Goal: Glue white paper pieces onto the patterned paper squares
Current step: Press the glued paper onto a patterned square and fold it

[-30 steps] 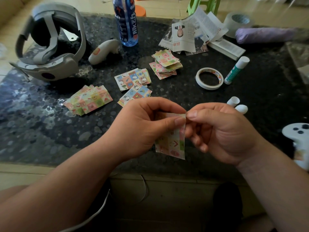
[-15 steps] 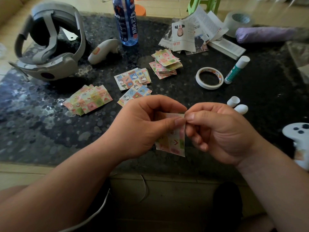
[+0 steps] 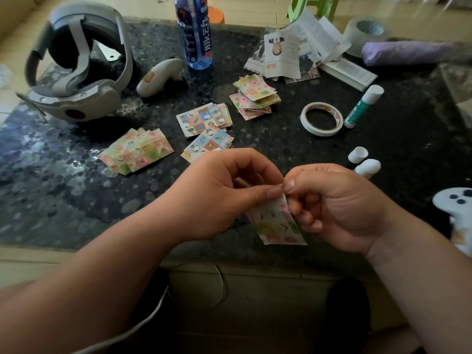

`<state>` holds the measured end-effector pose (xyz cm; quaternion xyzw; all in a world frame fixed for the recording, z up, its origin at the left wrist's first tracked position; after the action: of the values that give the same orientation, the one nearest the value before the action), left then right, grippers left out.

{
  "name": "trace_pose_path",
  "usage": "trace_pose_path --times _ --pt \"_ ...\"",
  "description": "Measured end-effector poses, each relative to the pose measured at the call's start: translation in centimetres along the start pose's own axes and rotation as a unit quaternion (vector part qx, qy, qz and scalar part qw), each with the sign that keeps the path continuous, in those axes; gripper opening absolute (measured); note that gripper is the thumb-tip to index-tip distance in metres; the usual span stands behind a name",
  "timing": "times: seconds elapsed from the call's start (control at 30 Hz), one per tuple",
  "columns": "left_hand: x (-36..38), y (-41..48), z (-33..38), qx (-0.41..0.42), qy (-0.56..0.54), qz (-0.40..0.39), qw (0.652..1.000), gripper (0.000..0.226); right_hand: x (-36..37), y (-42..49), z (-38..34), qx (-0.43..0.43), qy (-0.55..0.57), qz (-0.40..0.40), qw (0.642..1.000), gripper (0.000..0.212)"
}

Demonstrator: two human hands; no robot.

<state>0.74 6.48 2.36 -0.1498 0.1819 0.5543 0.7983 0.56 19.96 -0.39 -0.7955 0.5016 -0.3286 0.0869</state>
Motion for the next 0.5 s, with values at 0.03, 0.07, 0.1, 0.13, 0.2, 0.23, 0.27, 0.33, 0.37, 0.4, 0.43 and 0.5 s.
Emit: trace_pose_path --times 0.03,0.07,0.1,0.13,0.2,0.23,0.27,0.33,0.37,0.4,0.43,0.5 --pt "0.0 0.0 -0.1 0.000 0.005 -0.004 1.000 0.009 -0.1 0.0 0.1 0.002 0.000 0.002 1.000 0.014" --pt "0.0 0.0 -0.2 -0.001 0.010 -0.008 1.000 0.007 0.0 0.0 0.1 0.004 -0.002 0.003 1.000 0.014" --pt "0.0 0.1 -0.2 -0.001 0.012 -0.011 1.000 0.006 0.0 0.0 0.1 0.006 -0.005 0.004 1.000 0.014" --pt "0.0 0.1 -0.2 0.000 0.011 -0.014 1.000 0.006 0.0 -0.1 0.1 0.007 -0.008 0.004 1.000 0.014" --pt "0.2 0.1 0.0 0.012 0.011 -0.016 1.000 0.005 0.1 -0.1 0.0 0.009 -0.014 0.011 1.000 0.017" --pt "0.2 0.1 0.2 0.017 0.010 -0.016 1.000 0.005 -0.1 -0.1 0.0 0.010 -0.017 0.020 1.000 0.020" --pt "0.3 0.1 0.3 0.019 0.005 -0.018 1.000 0.005 -0.2 -0.1 0.1 0.013 -0.019 0.031 0.999 0.024" --pt "0.3 0.0 0.6 0.018 -0.022 -0.030 0.999 0.008 -0.5 0.0 0.3 0.023 -0.021 0.048 0.998 0.033" --pt "0.3 -0.1 0.7 0.017 -0.043 -0.041 0.998 0.008 -0.6 0.0 0.4 0.028 -0.023 0.054 0.998 0.036" --pt "0.3 -0.1 0.8 0.015 -0.067 -0.054 0.996 0.007 -0.8 0.0 0.6 0.034 -0.028 0.060 0.997 0.039" --pt "0.3 -0.2 0.9 0.017 -0.089 -0.065 0.994 0.006 -0.9 0.0 0.6 0.038 -0.033 0.061 0.997 0.039" --pt "0.2 -0.3 1.2 0.028 -0.116 -0.079 0.990 0.002 -0.7 0.0 0.7 0.051 -0.042 0.054 0.996 0.028"
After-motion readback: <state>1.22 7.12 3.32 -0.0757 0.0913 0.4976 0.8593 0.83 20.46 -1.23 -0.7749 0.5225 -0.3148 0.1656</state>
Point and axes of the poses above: each hand's wrist, its own y-axis towards the middle knuckle, its own x-axis out of the palm, z = x × y, the point moved 8 cm from there along y, towards the middle knuckle, and after that the axes turned 13 degrees about y, right-handed, at the moved point
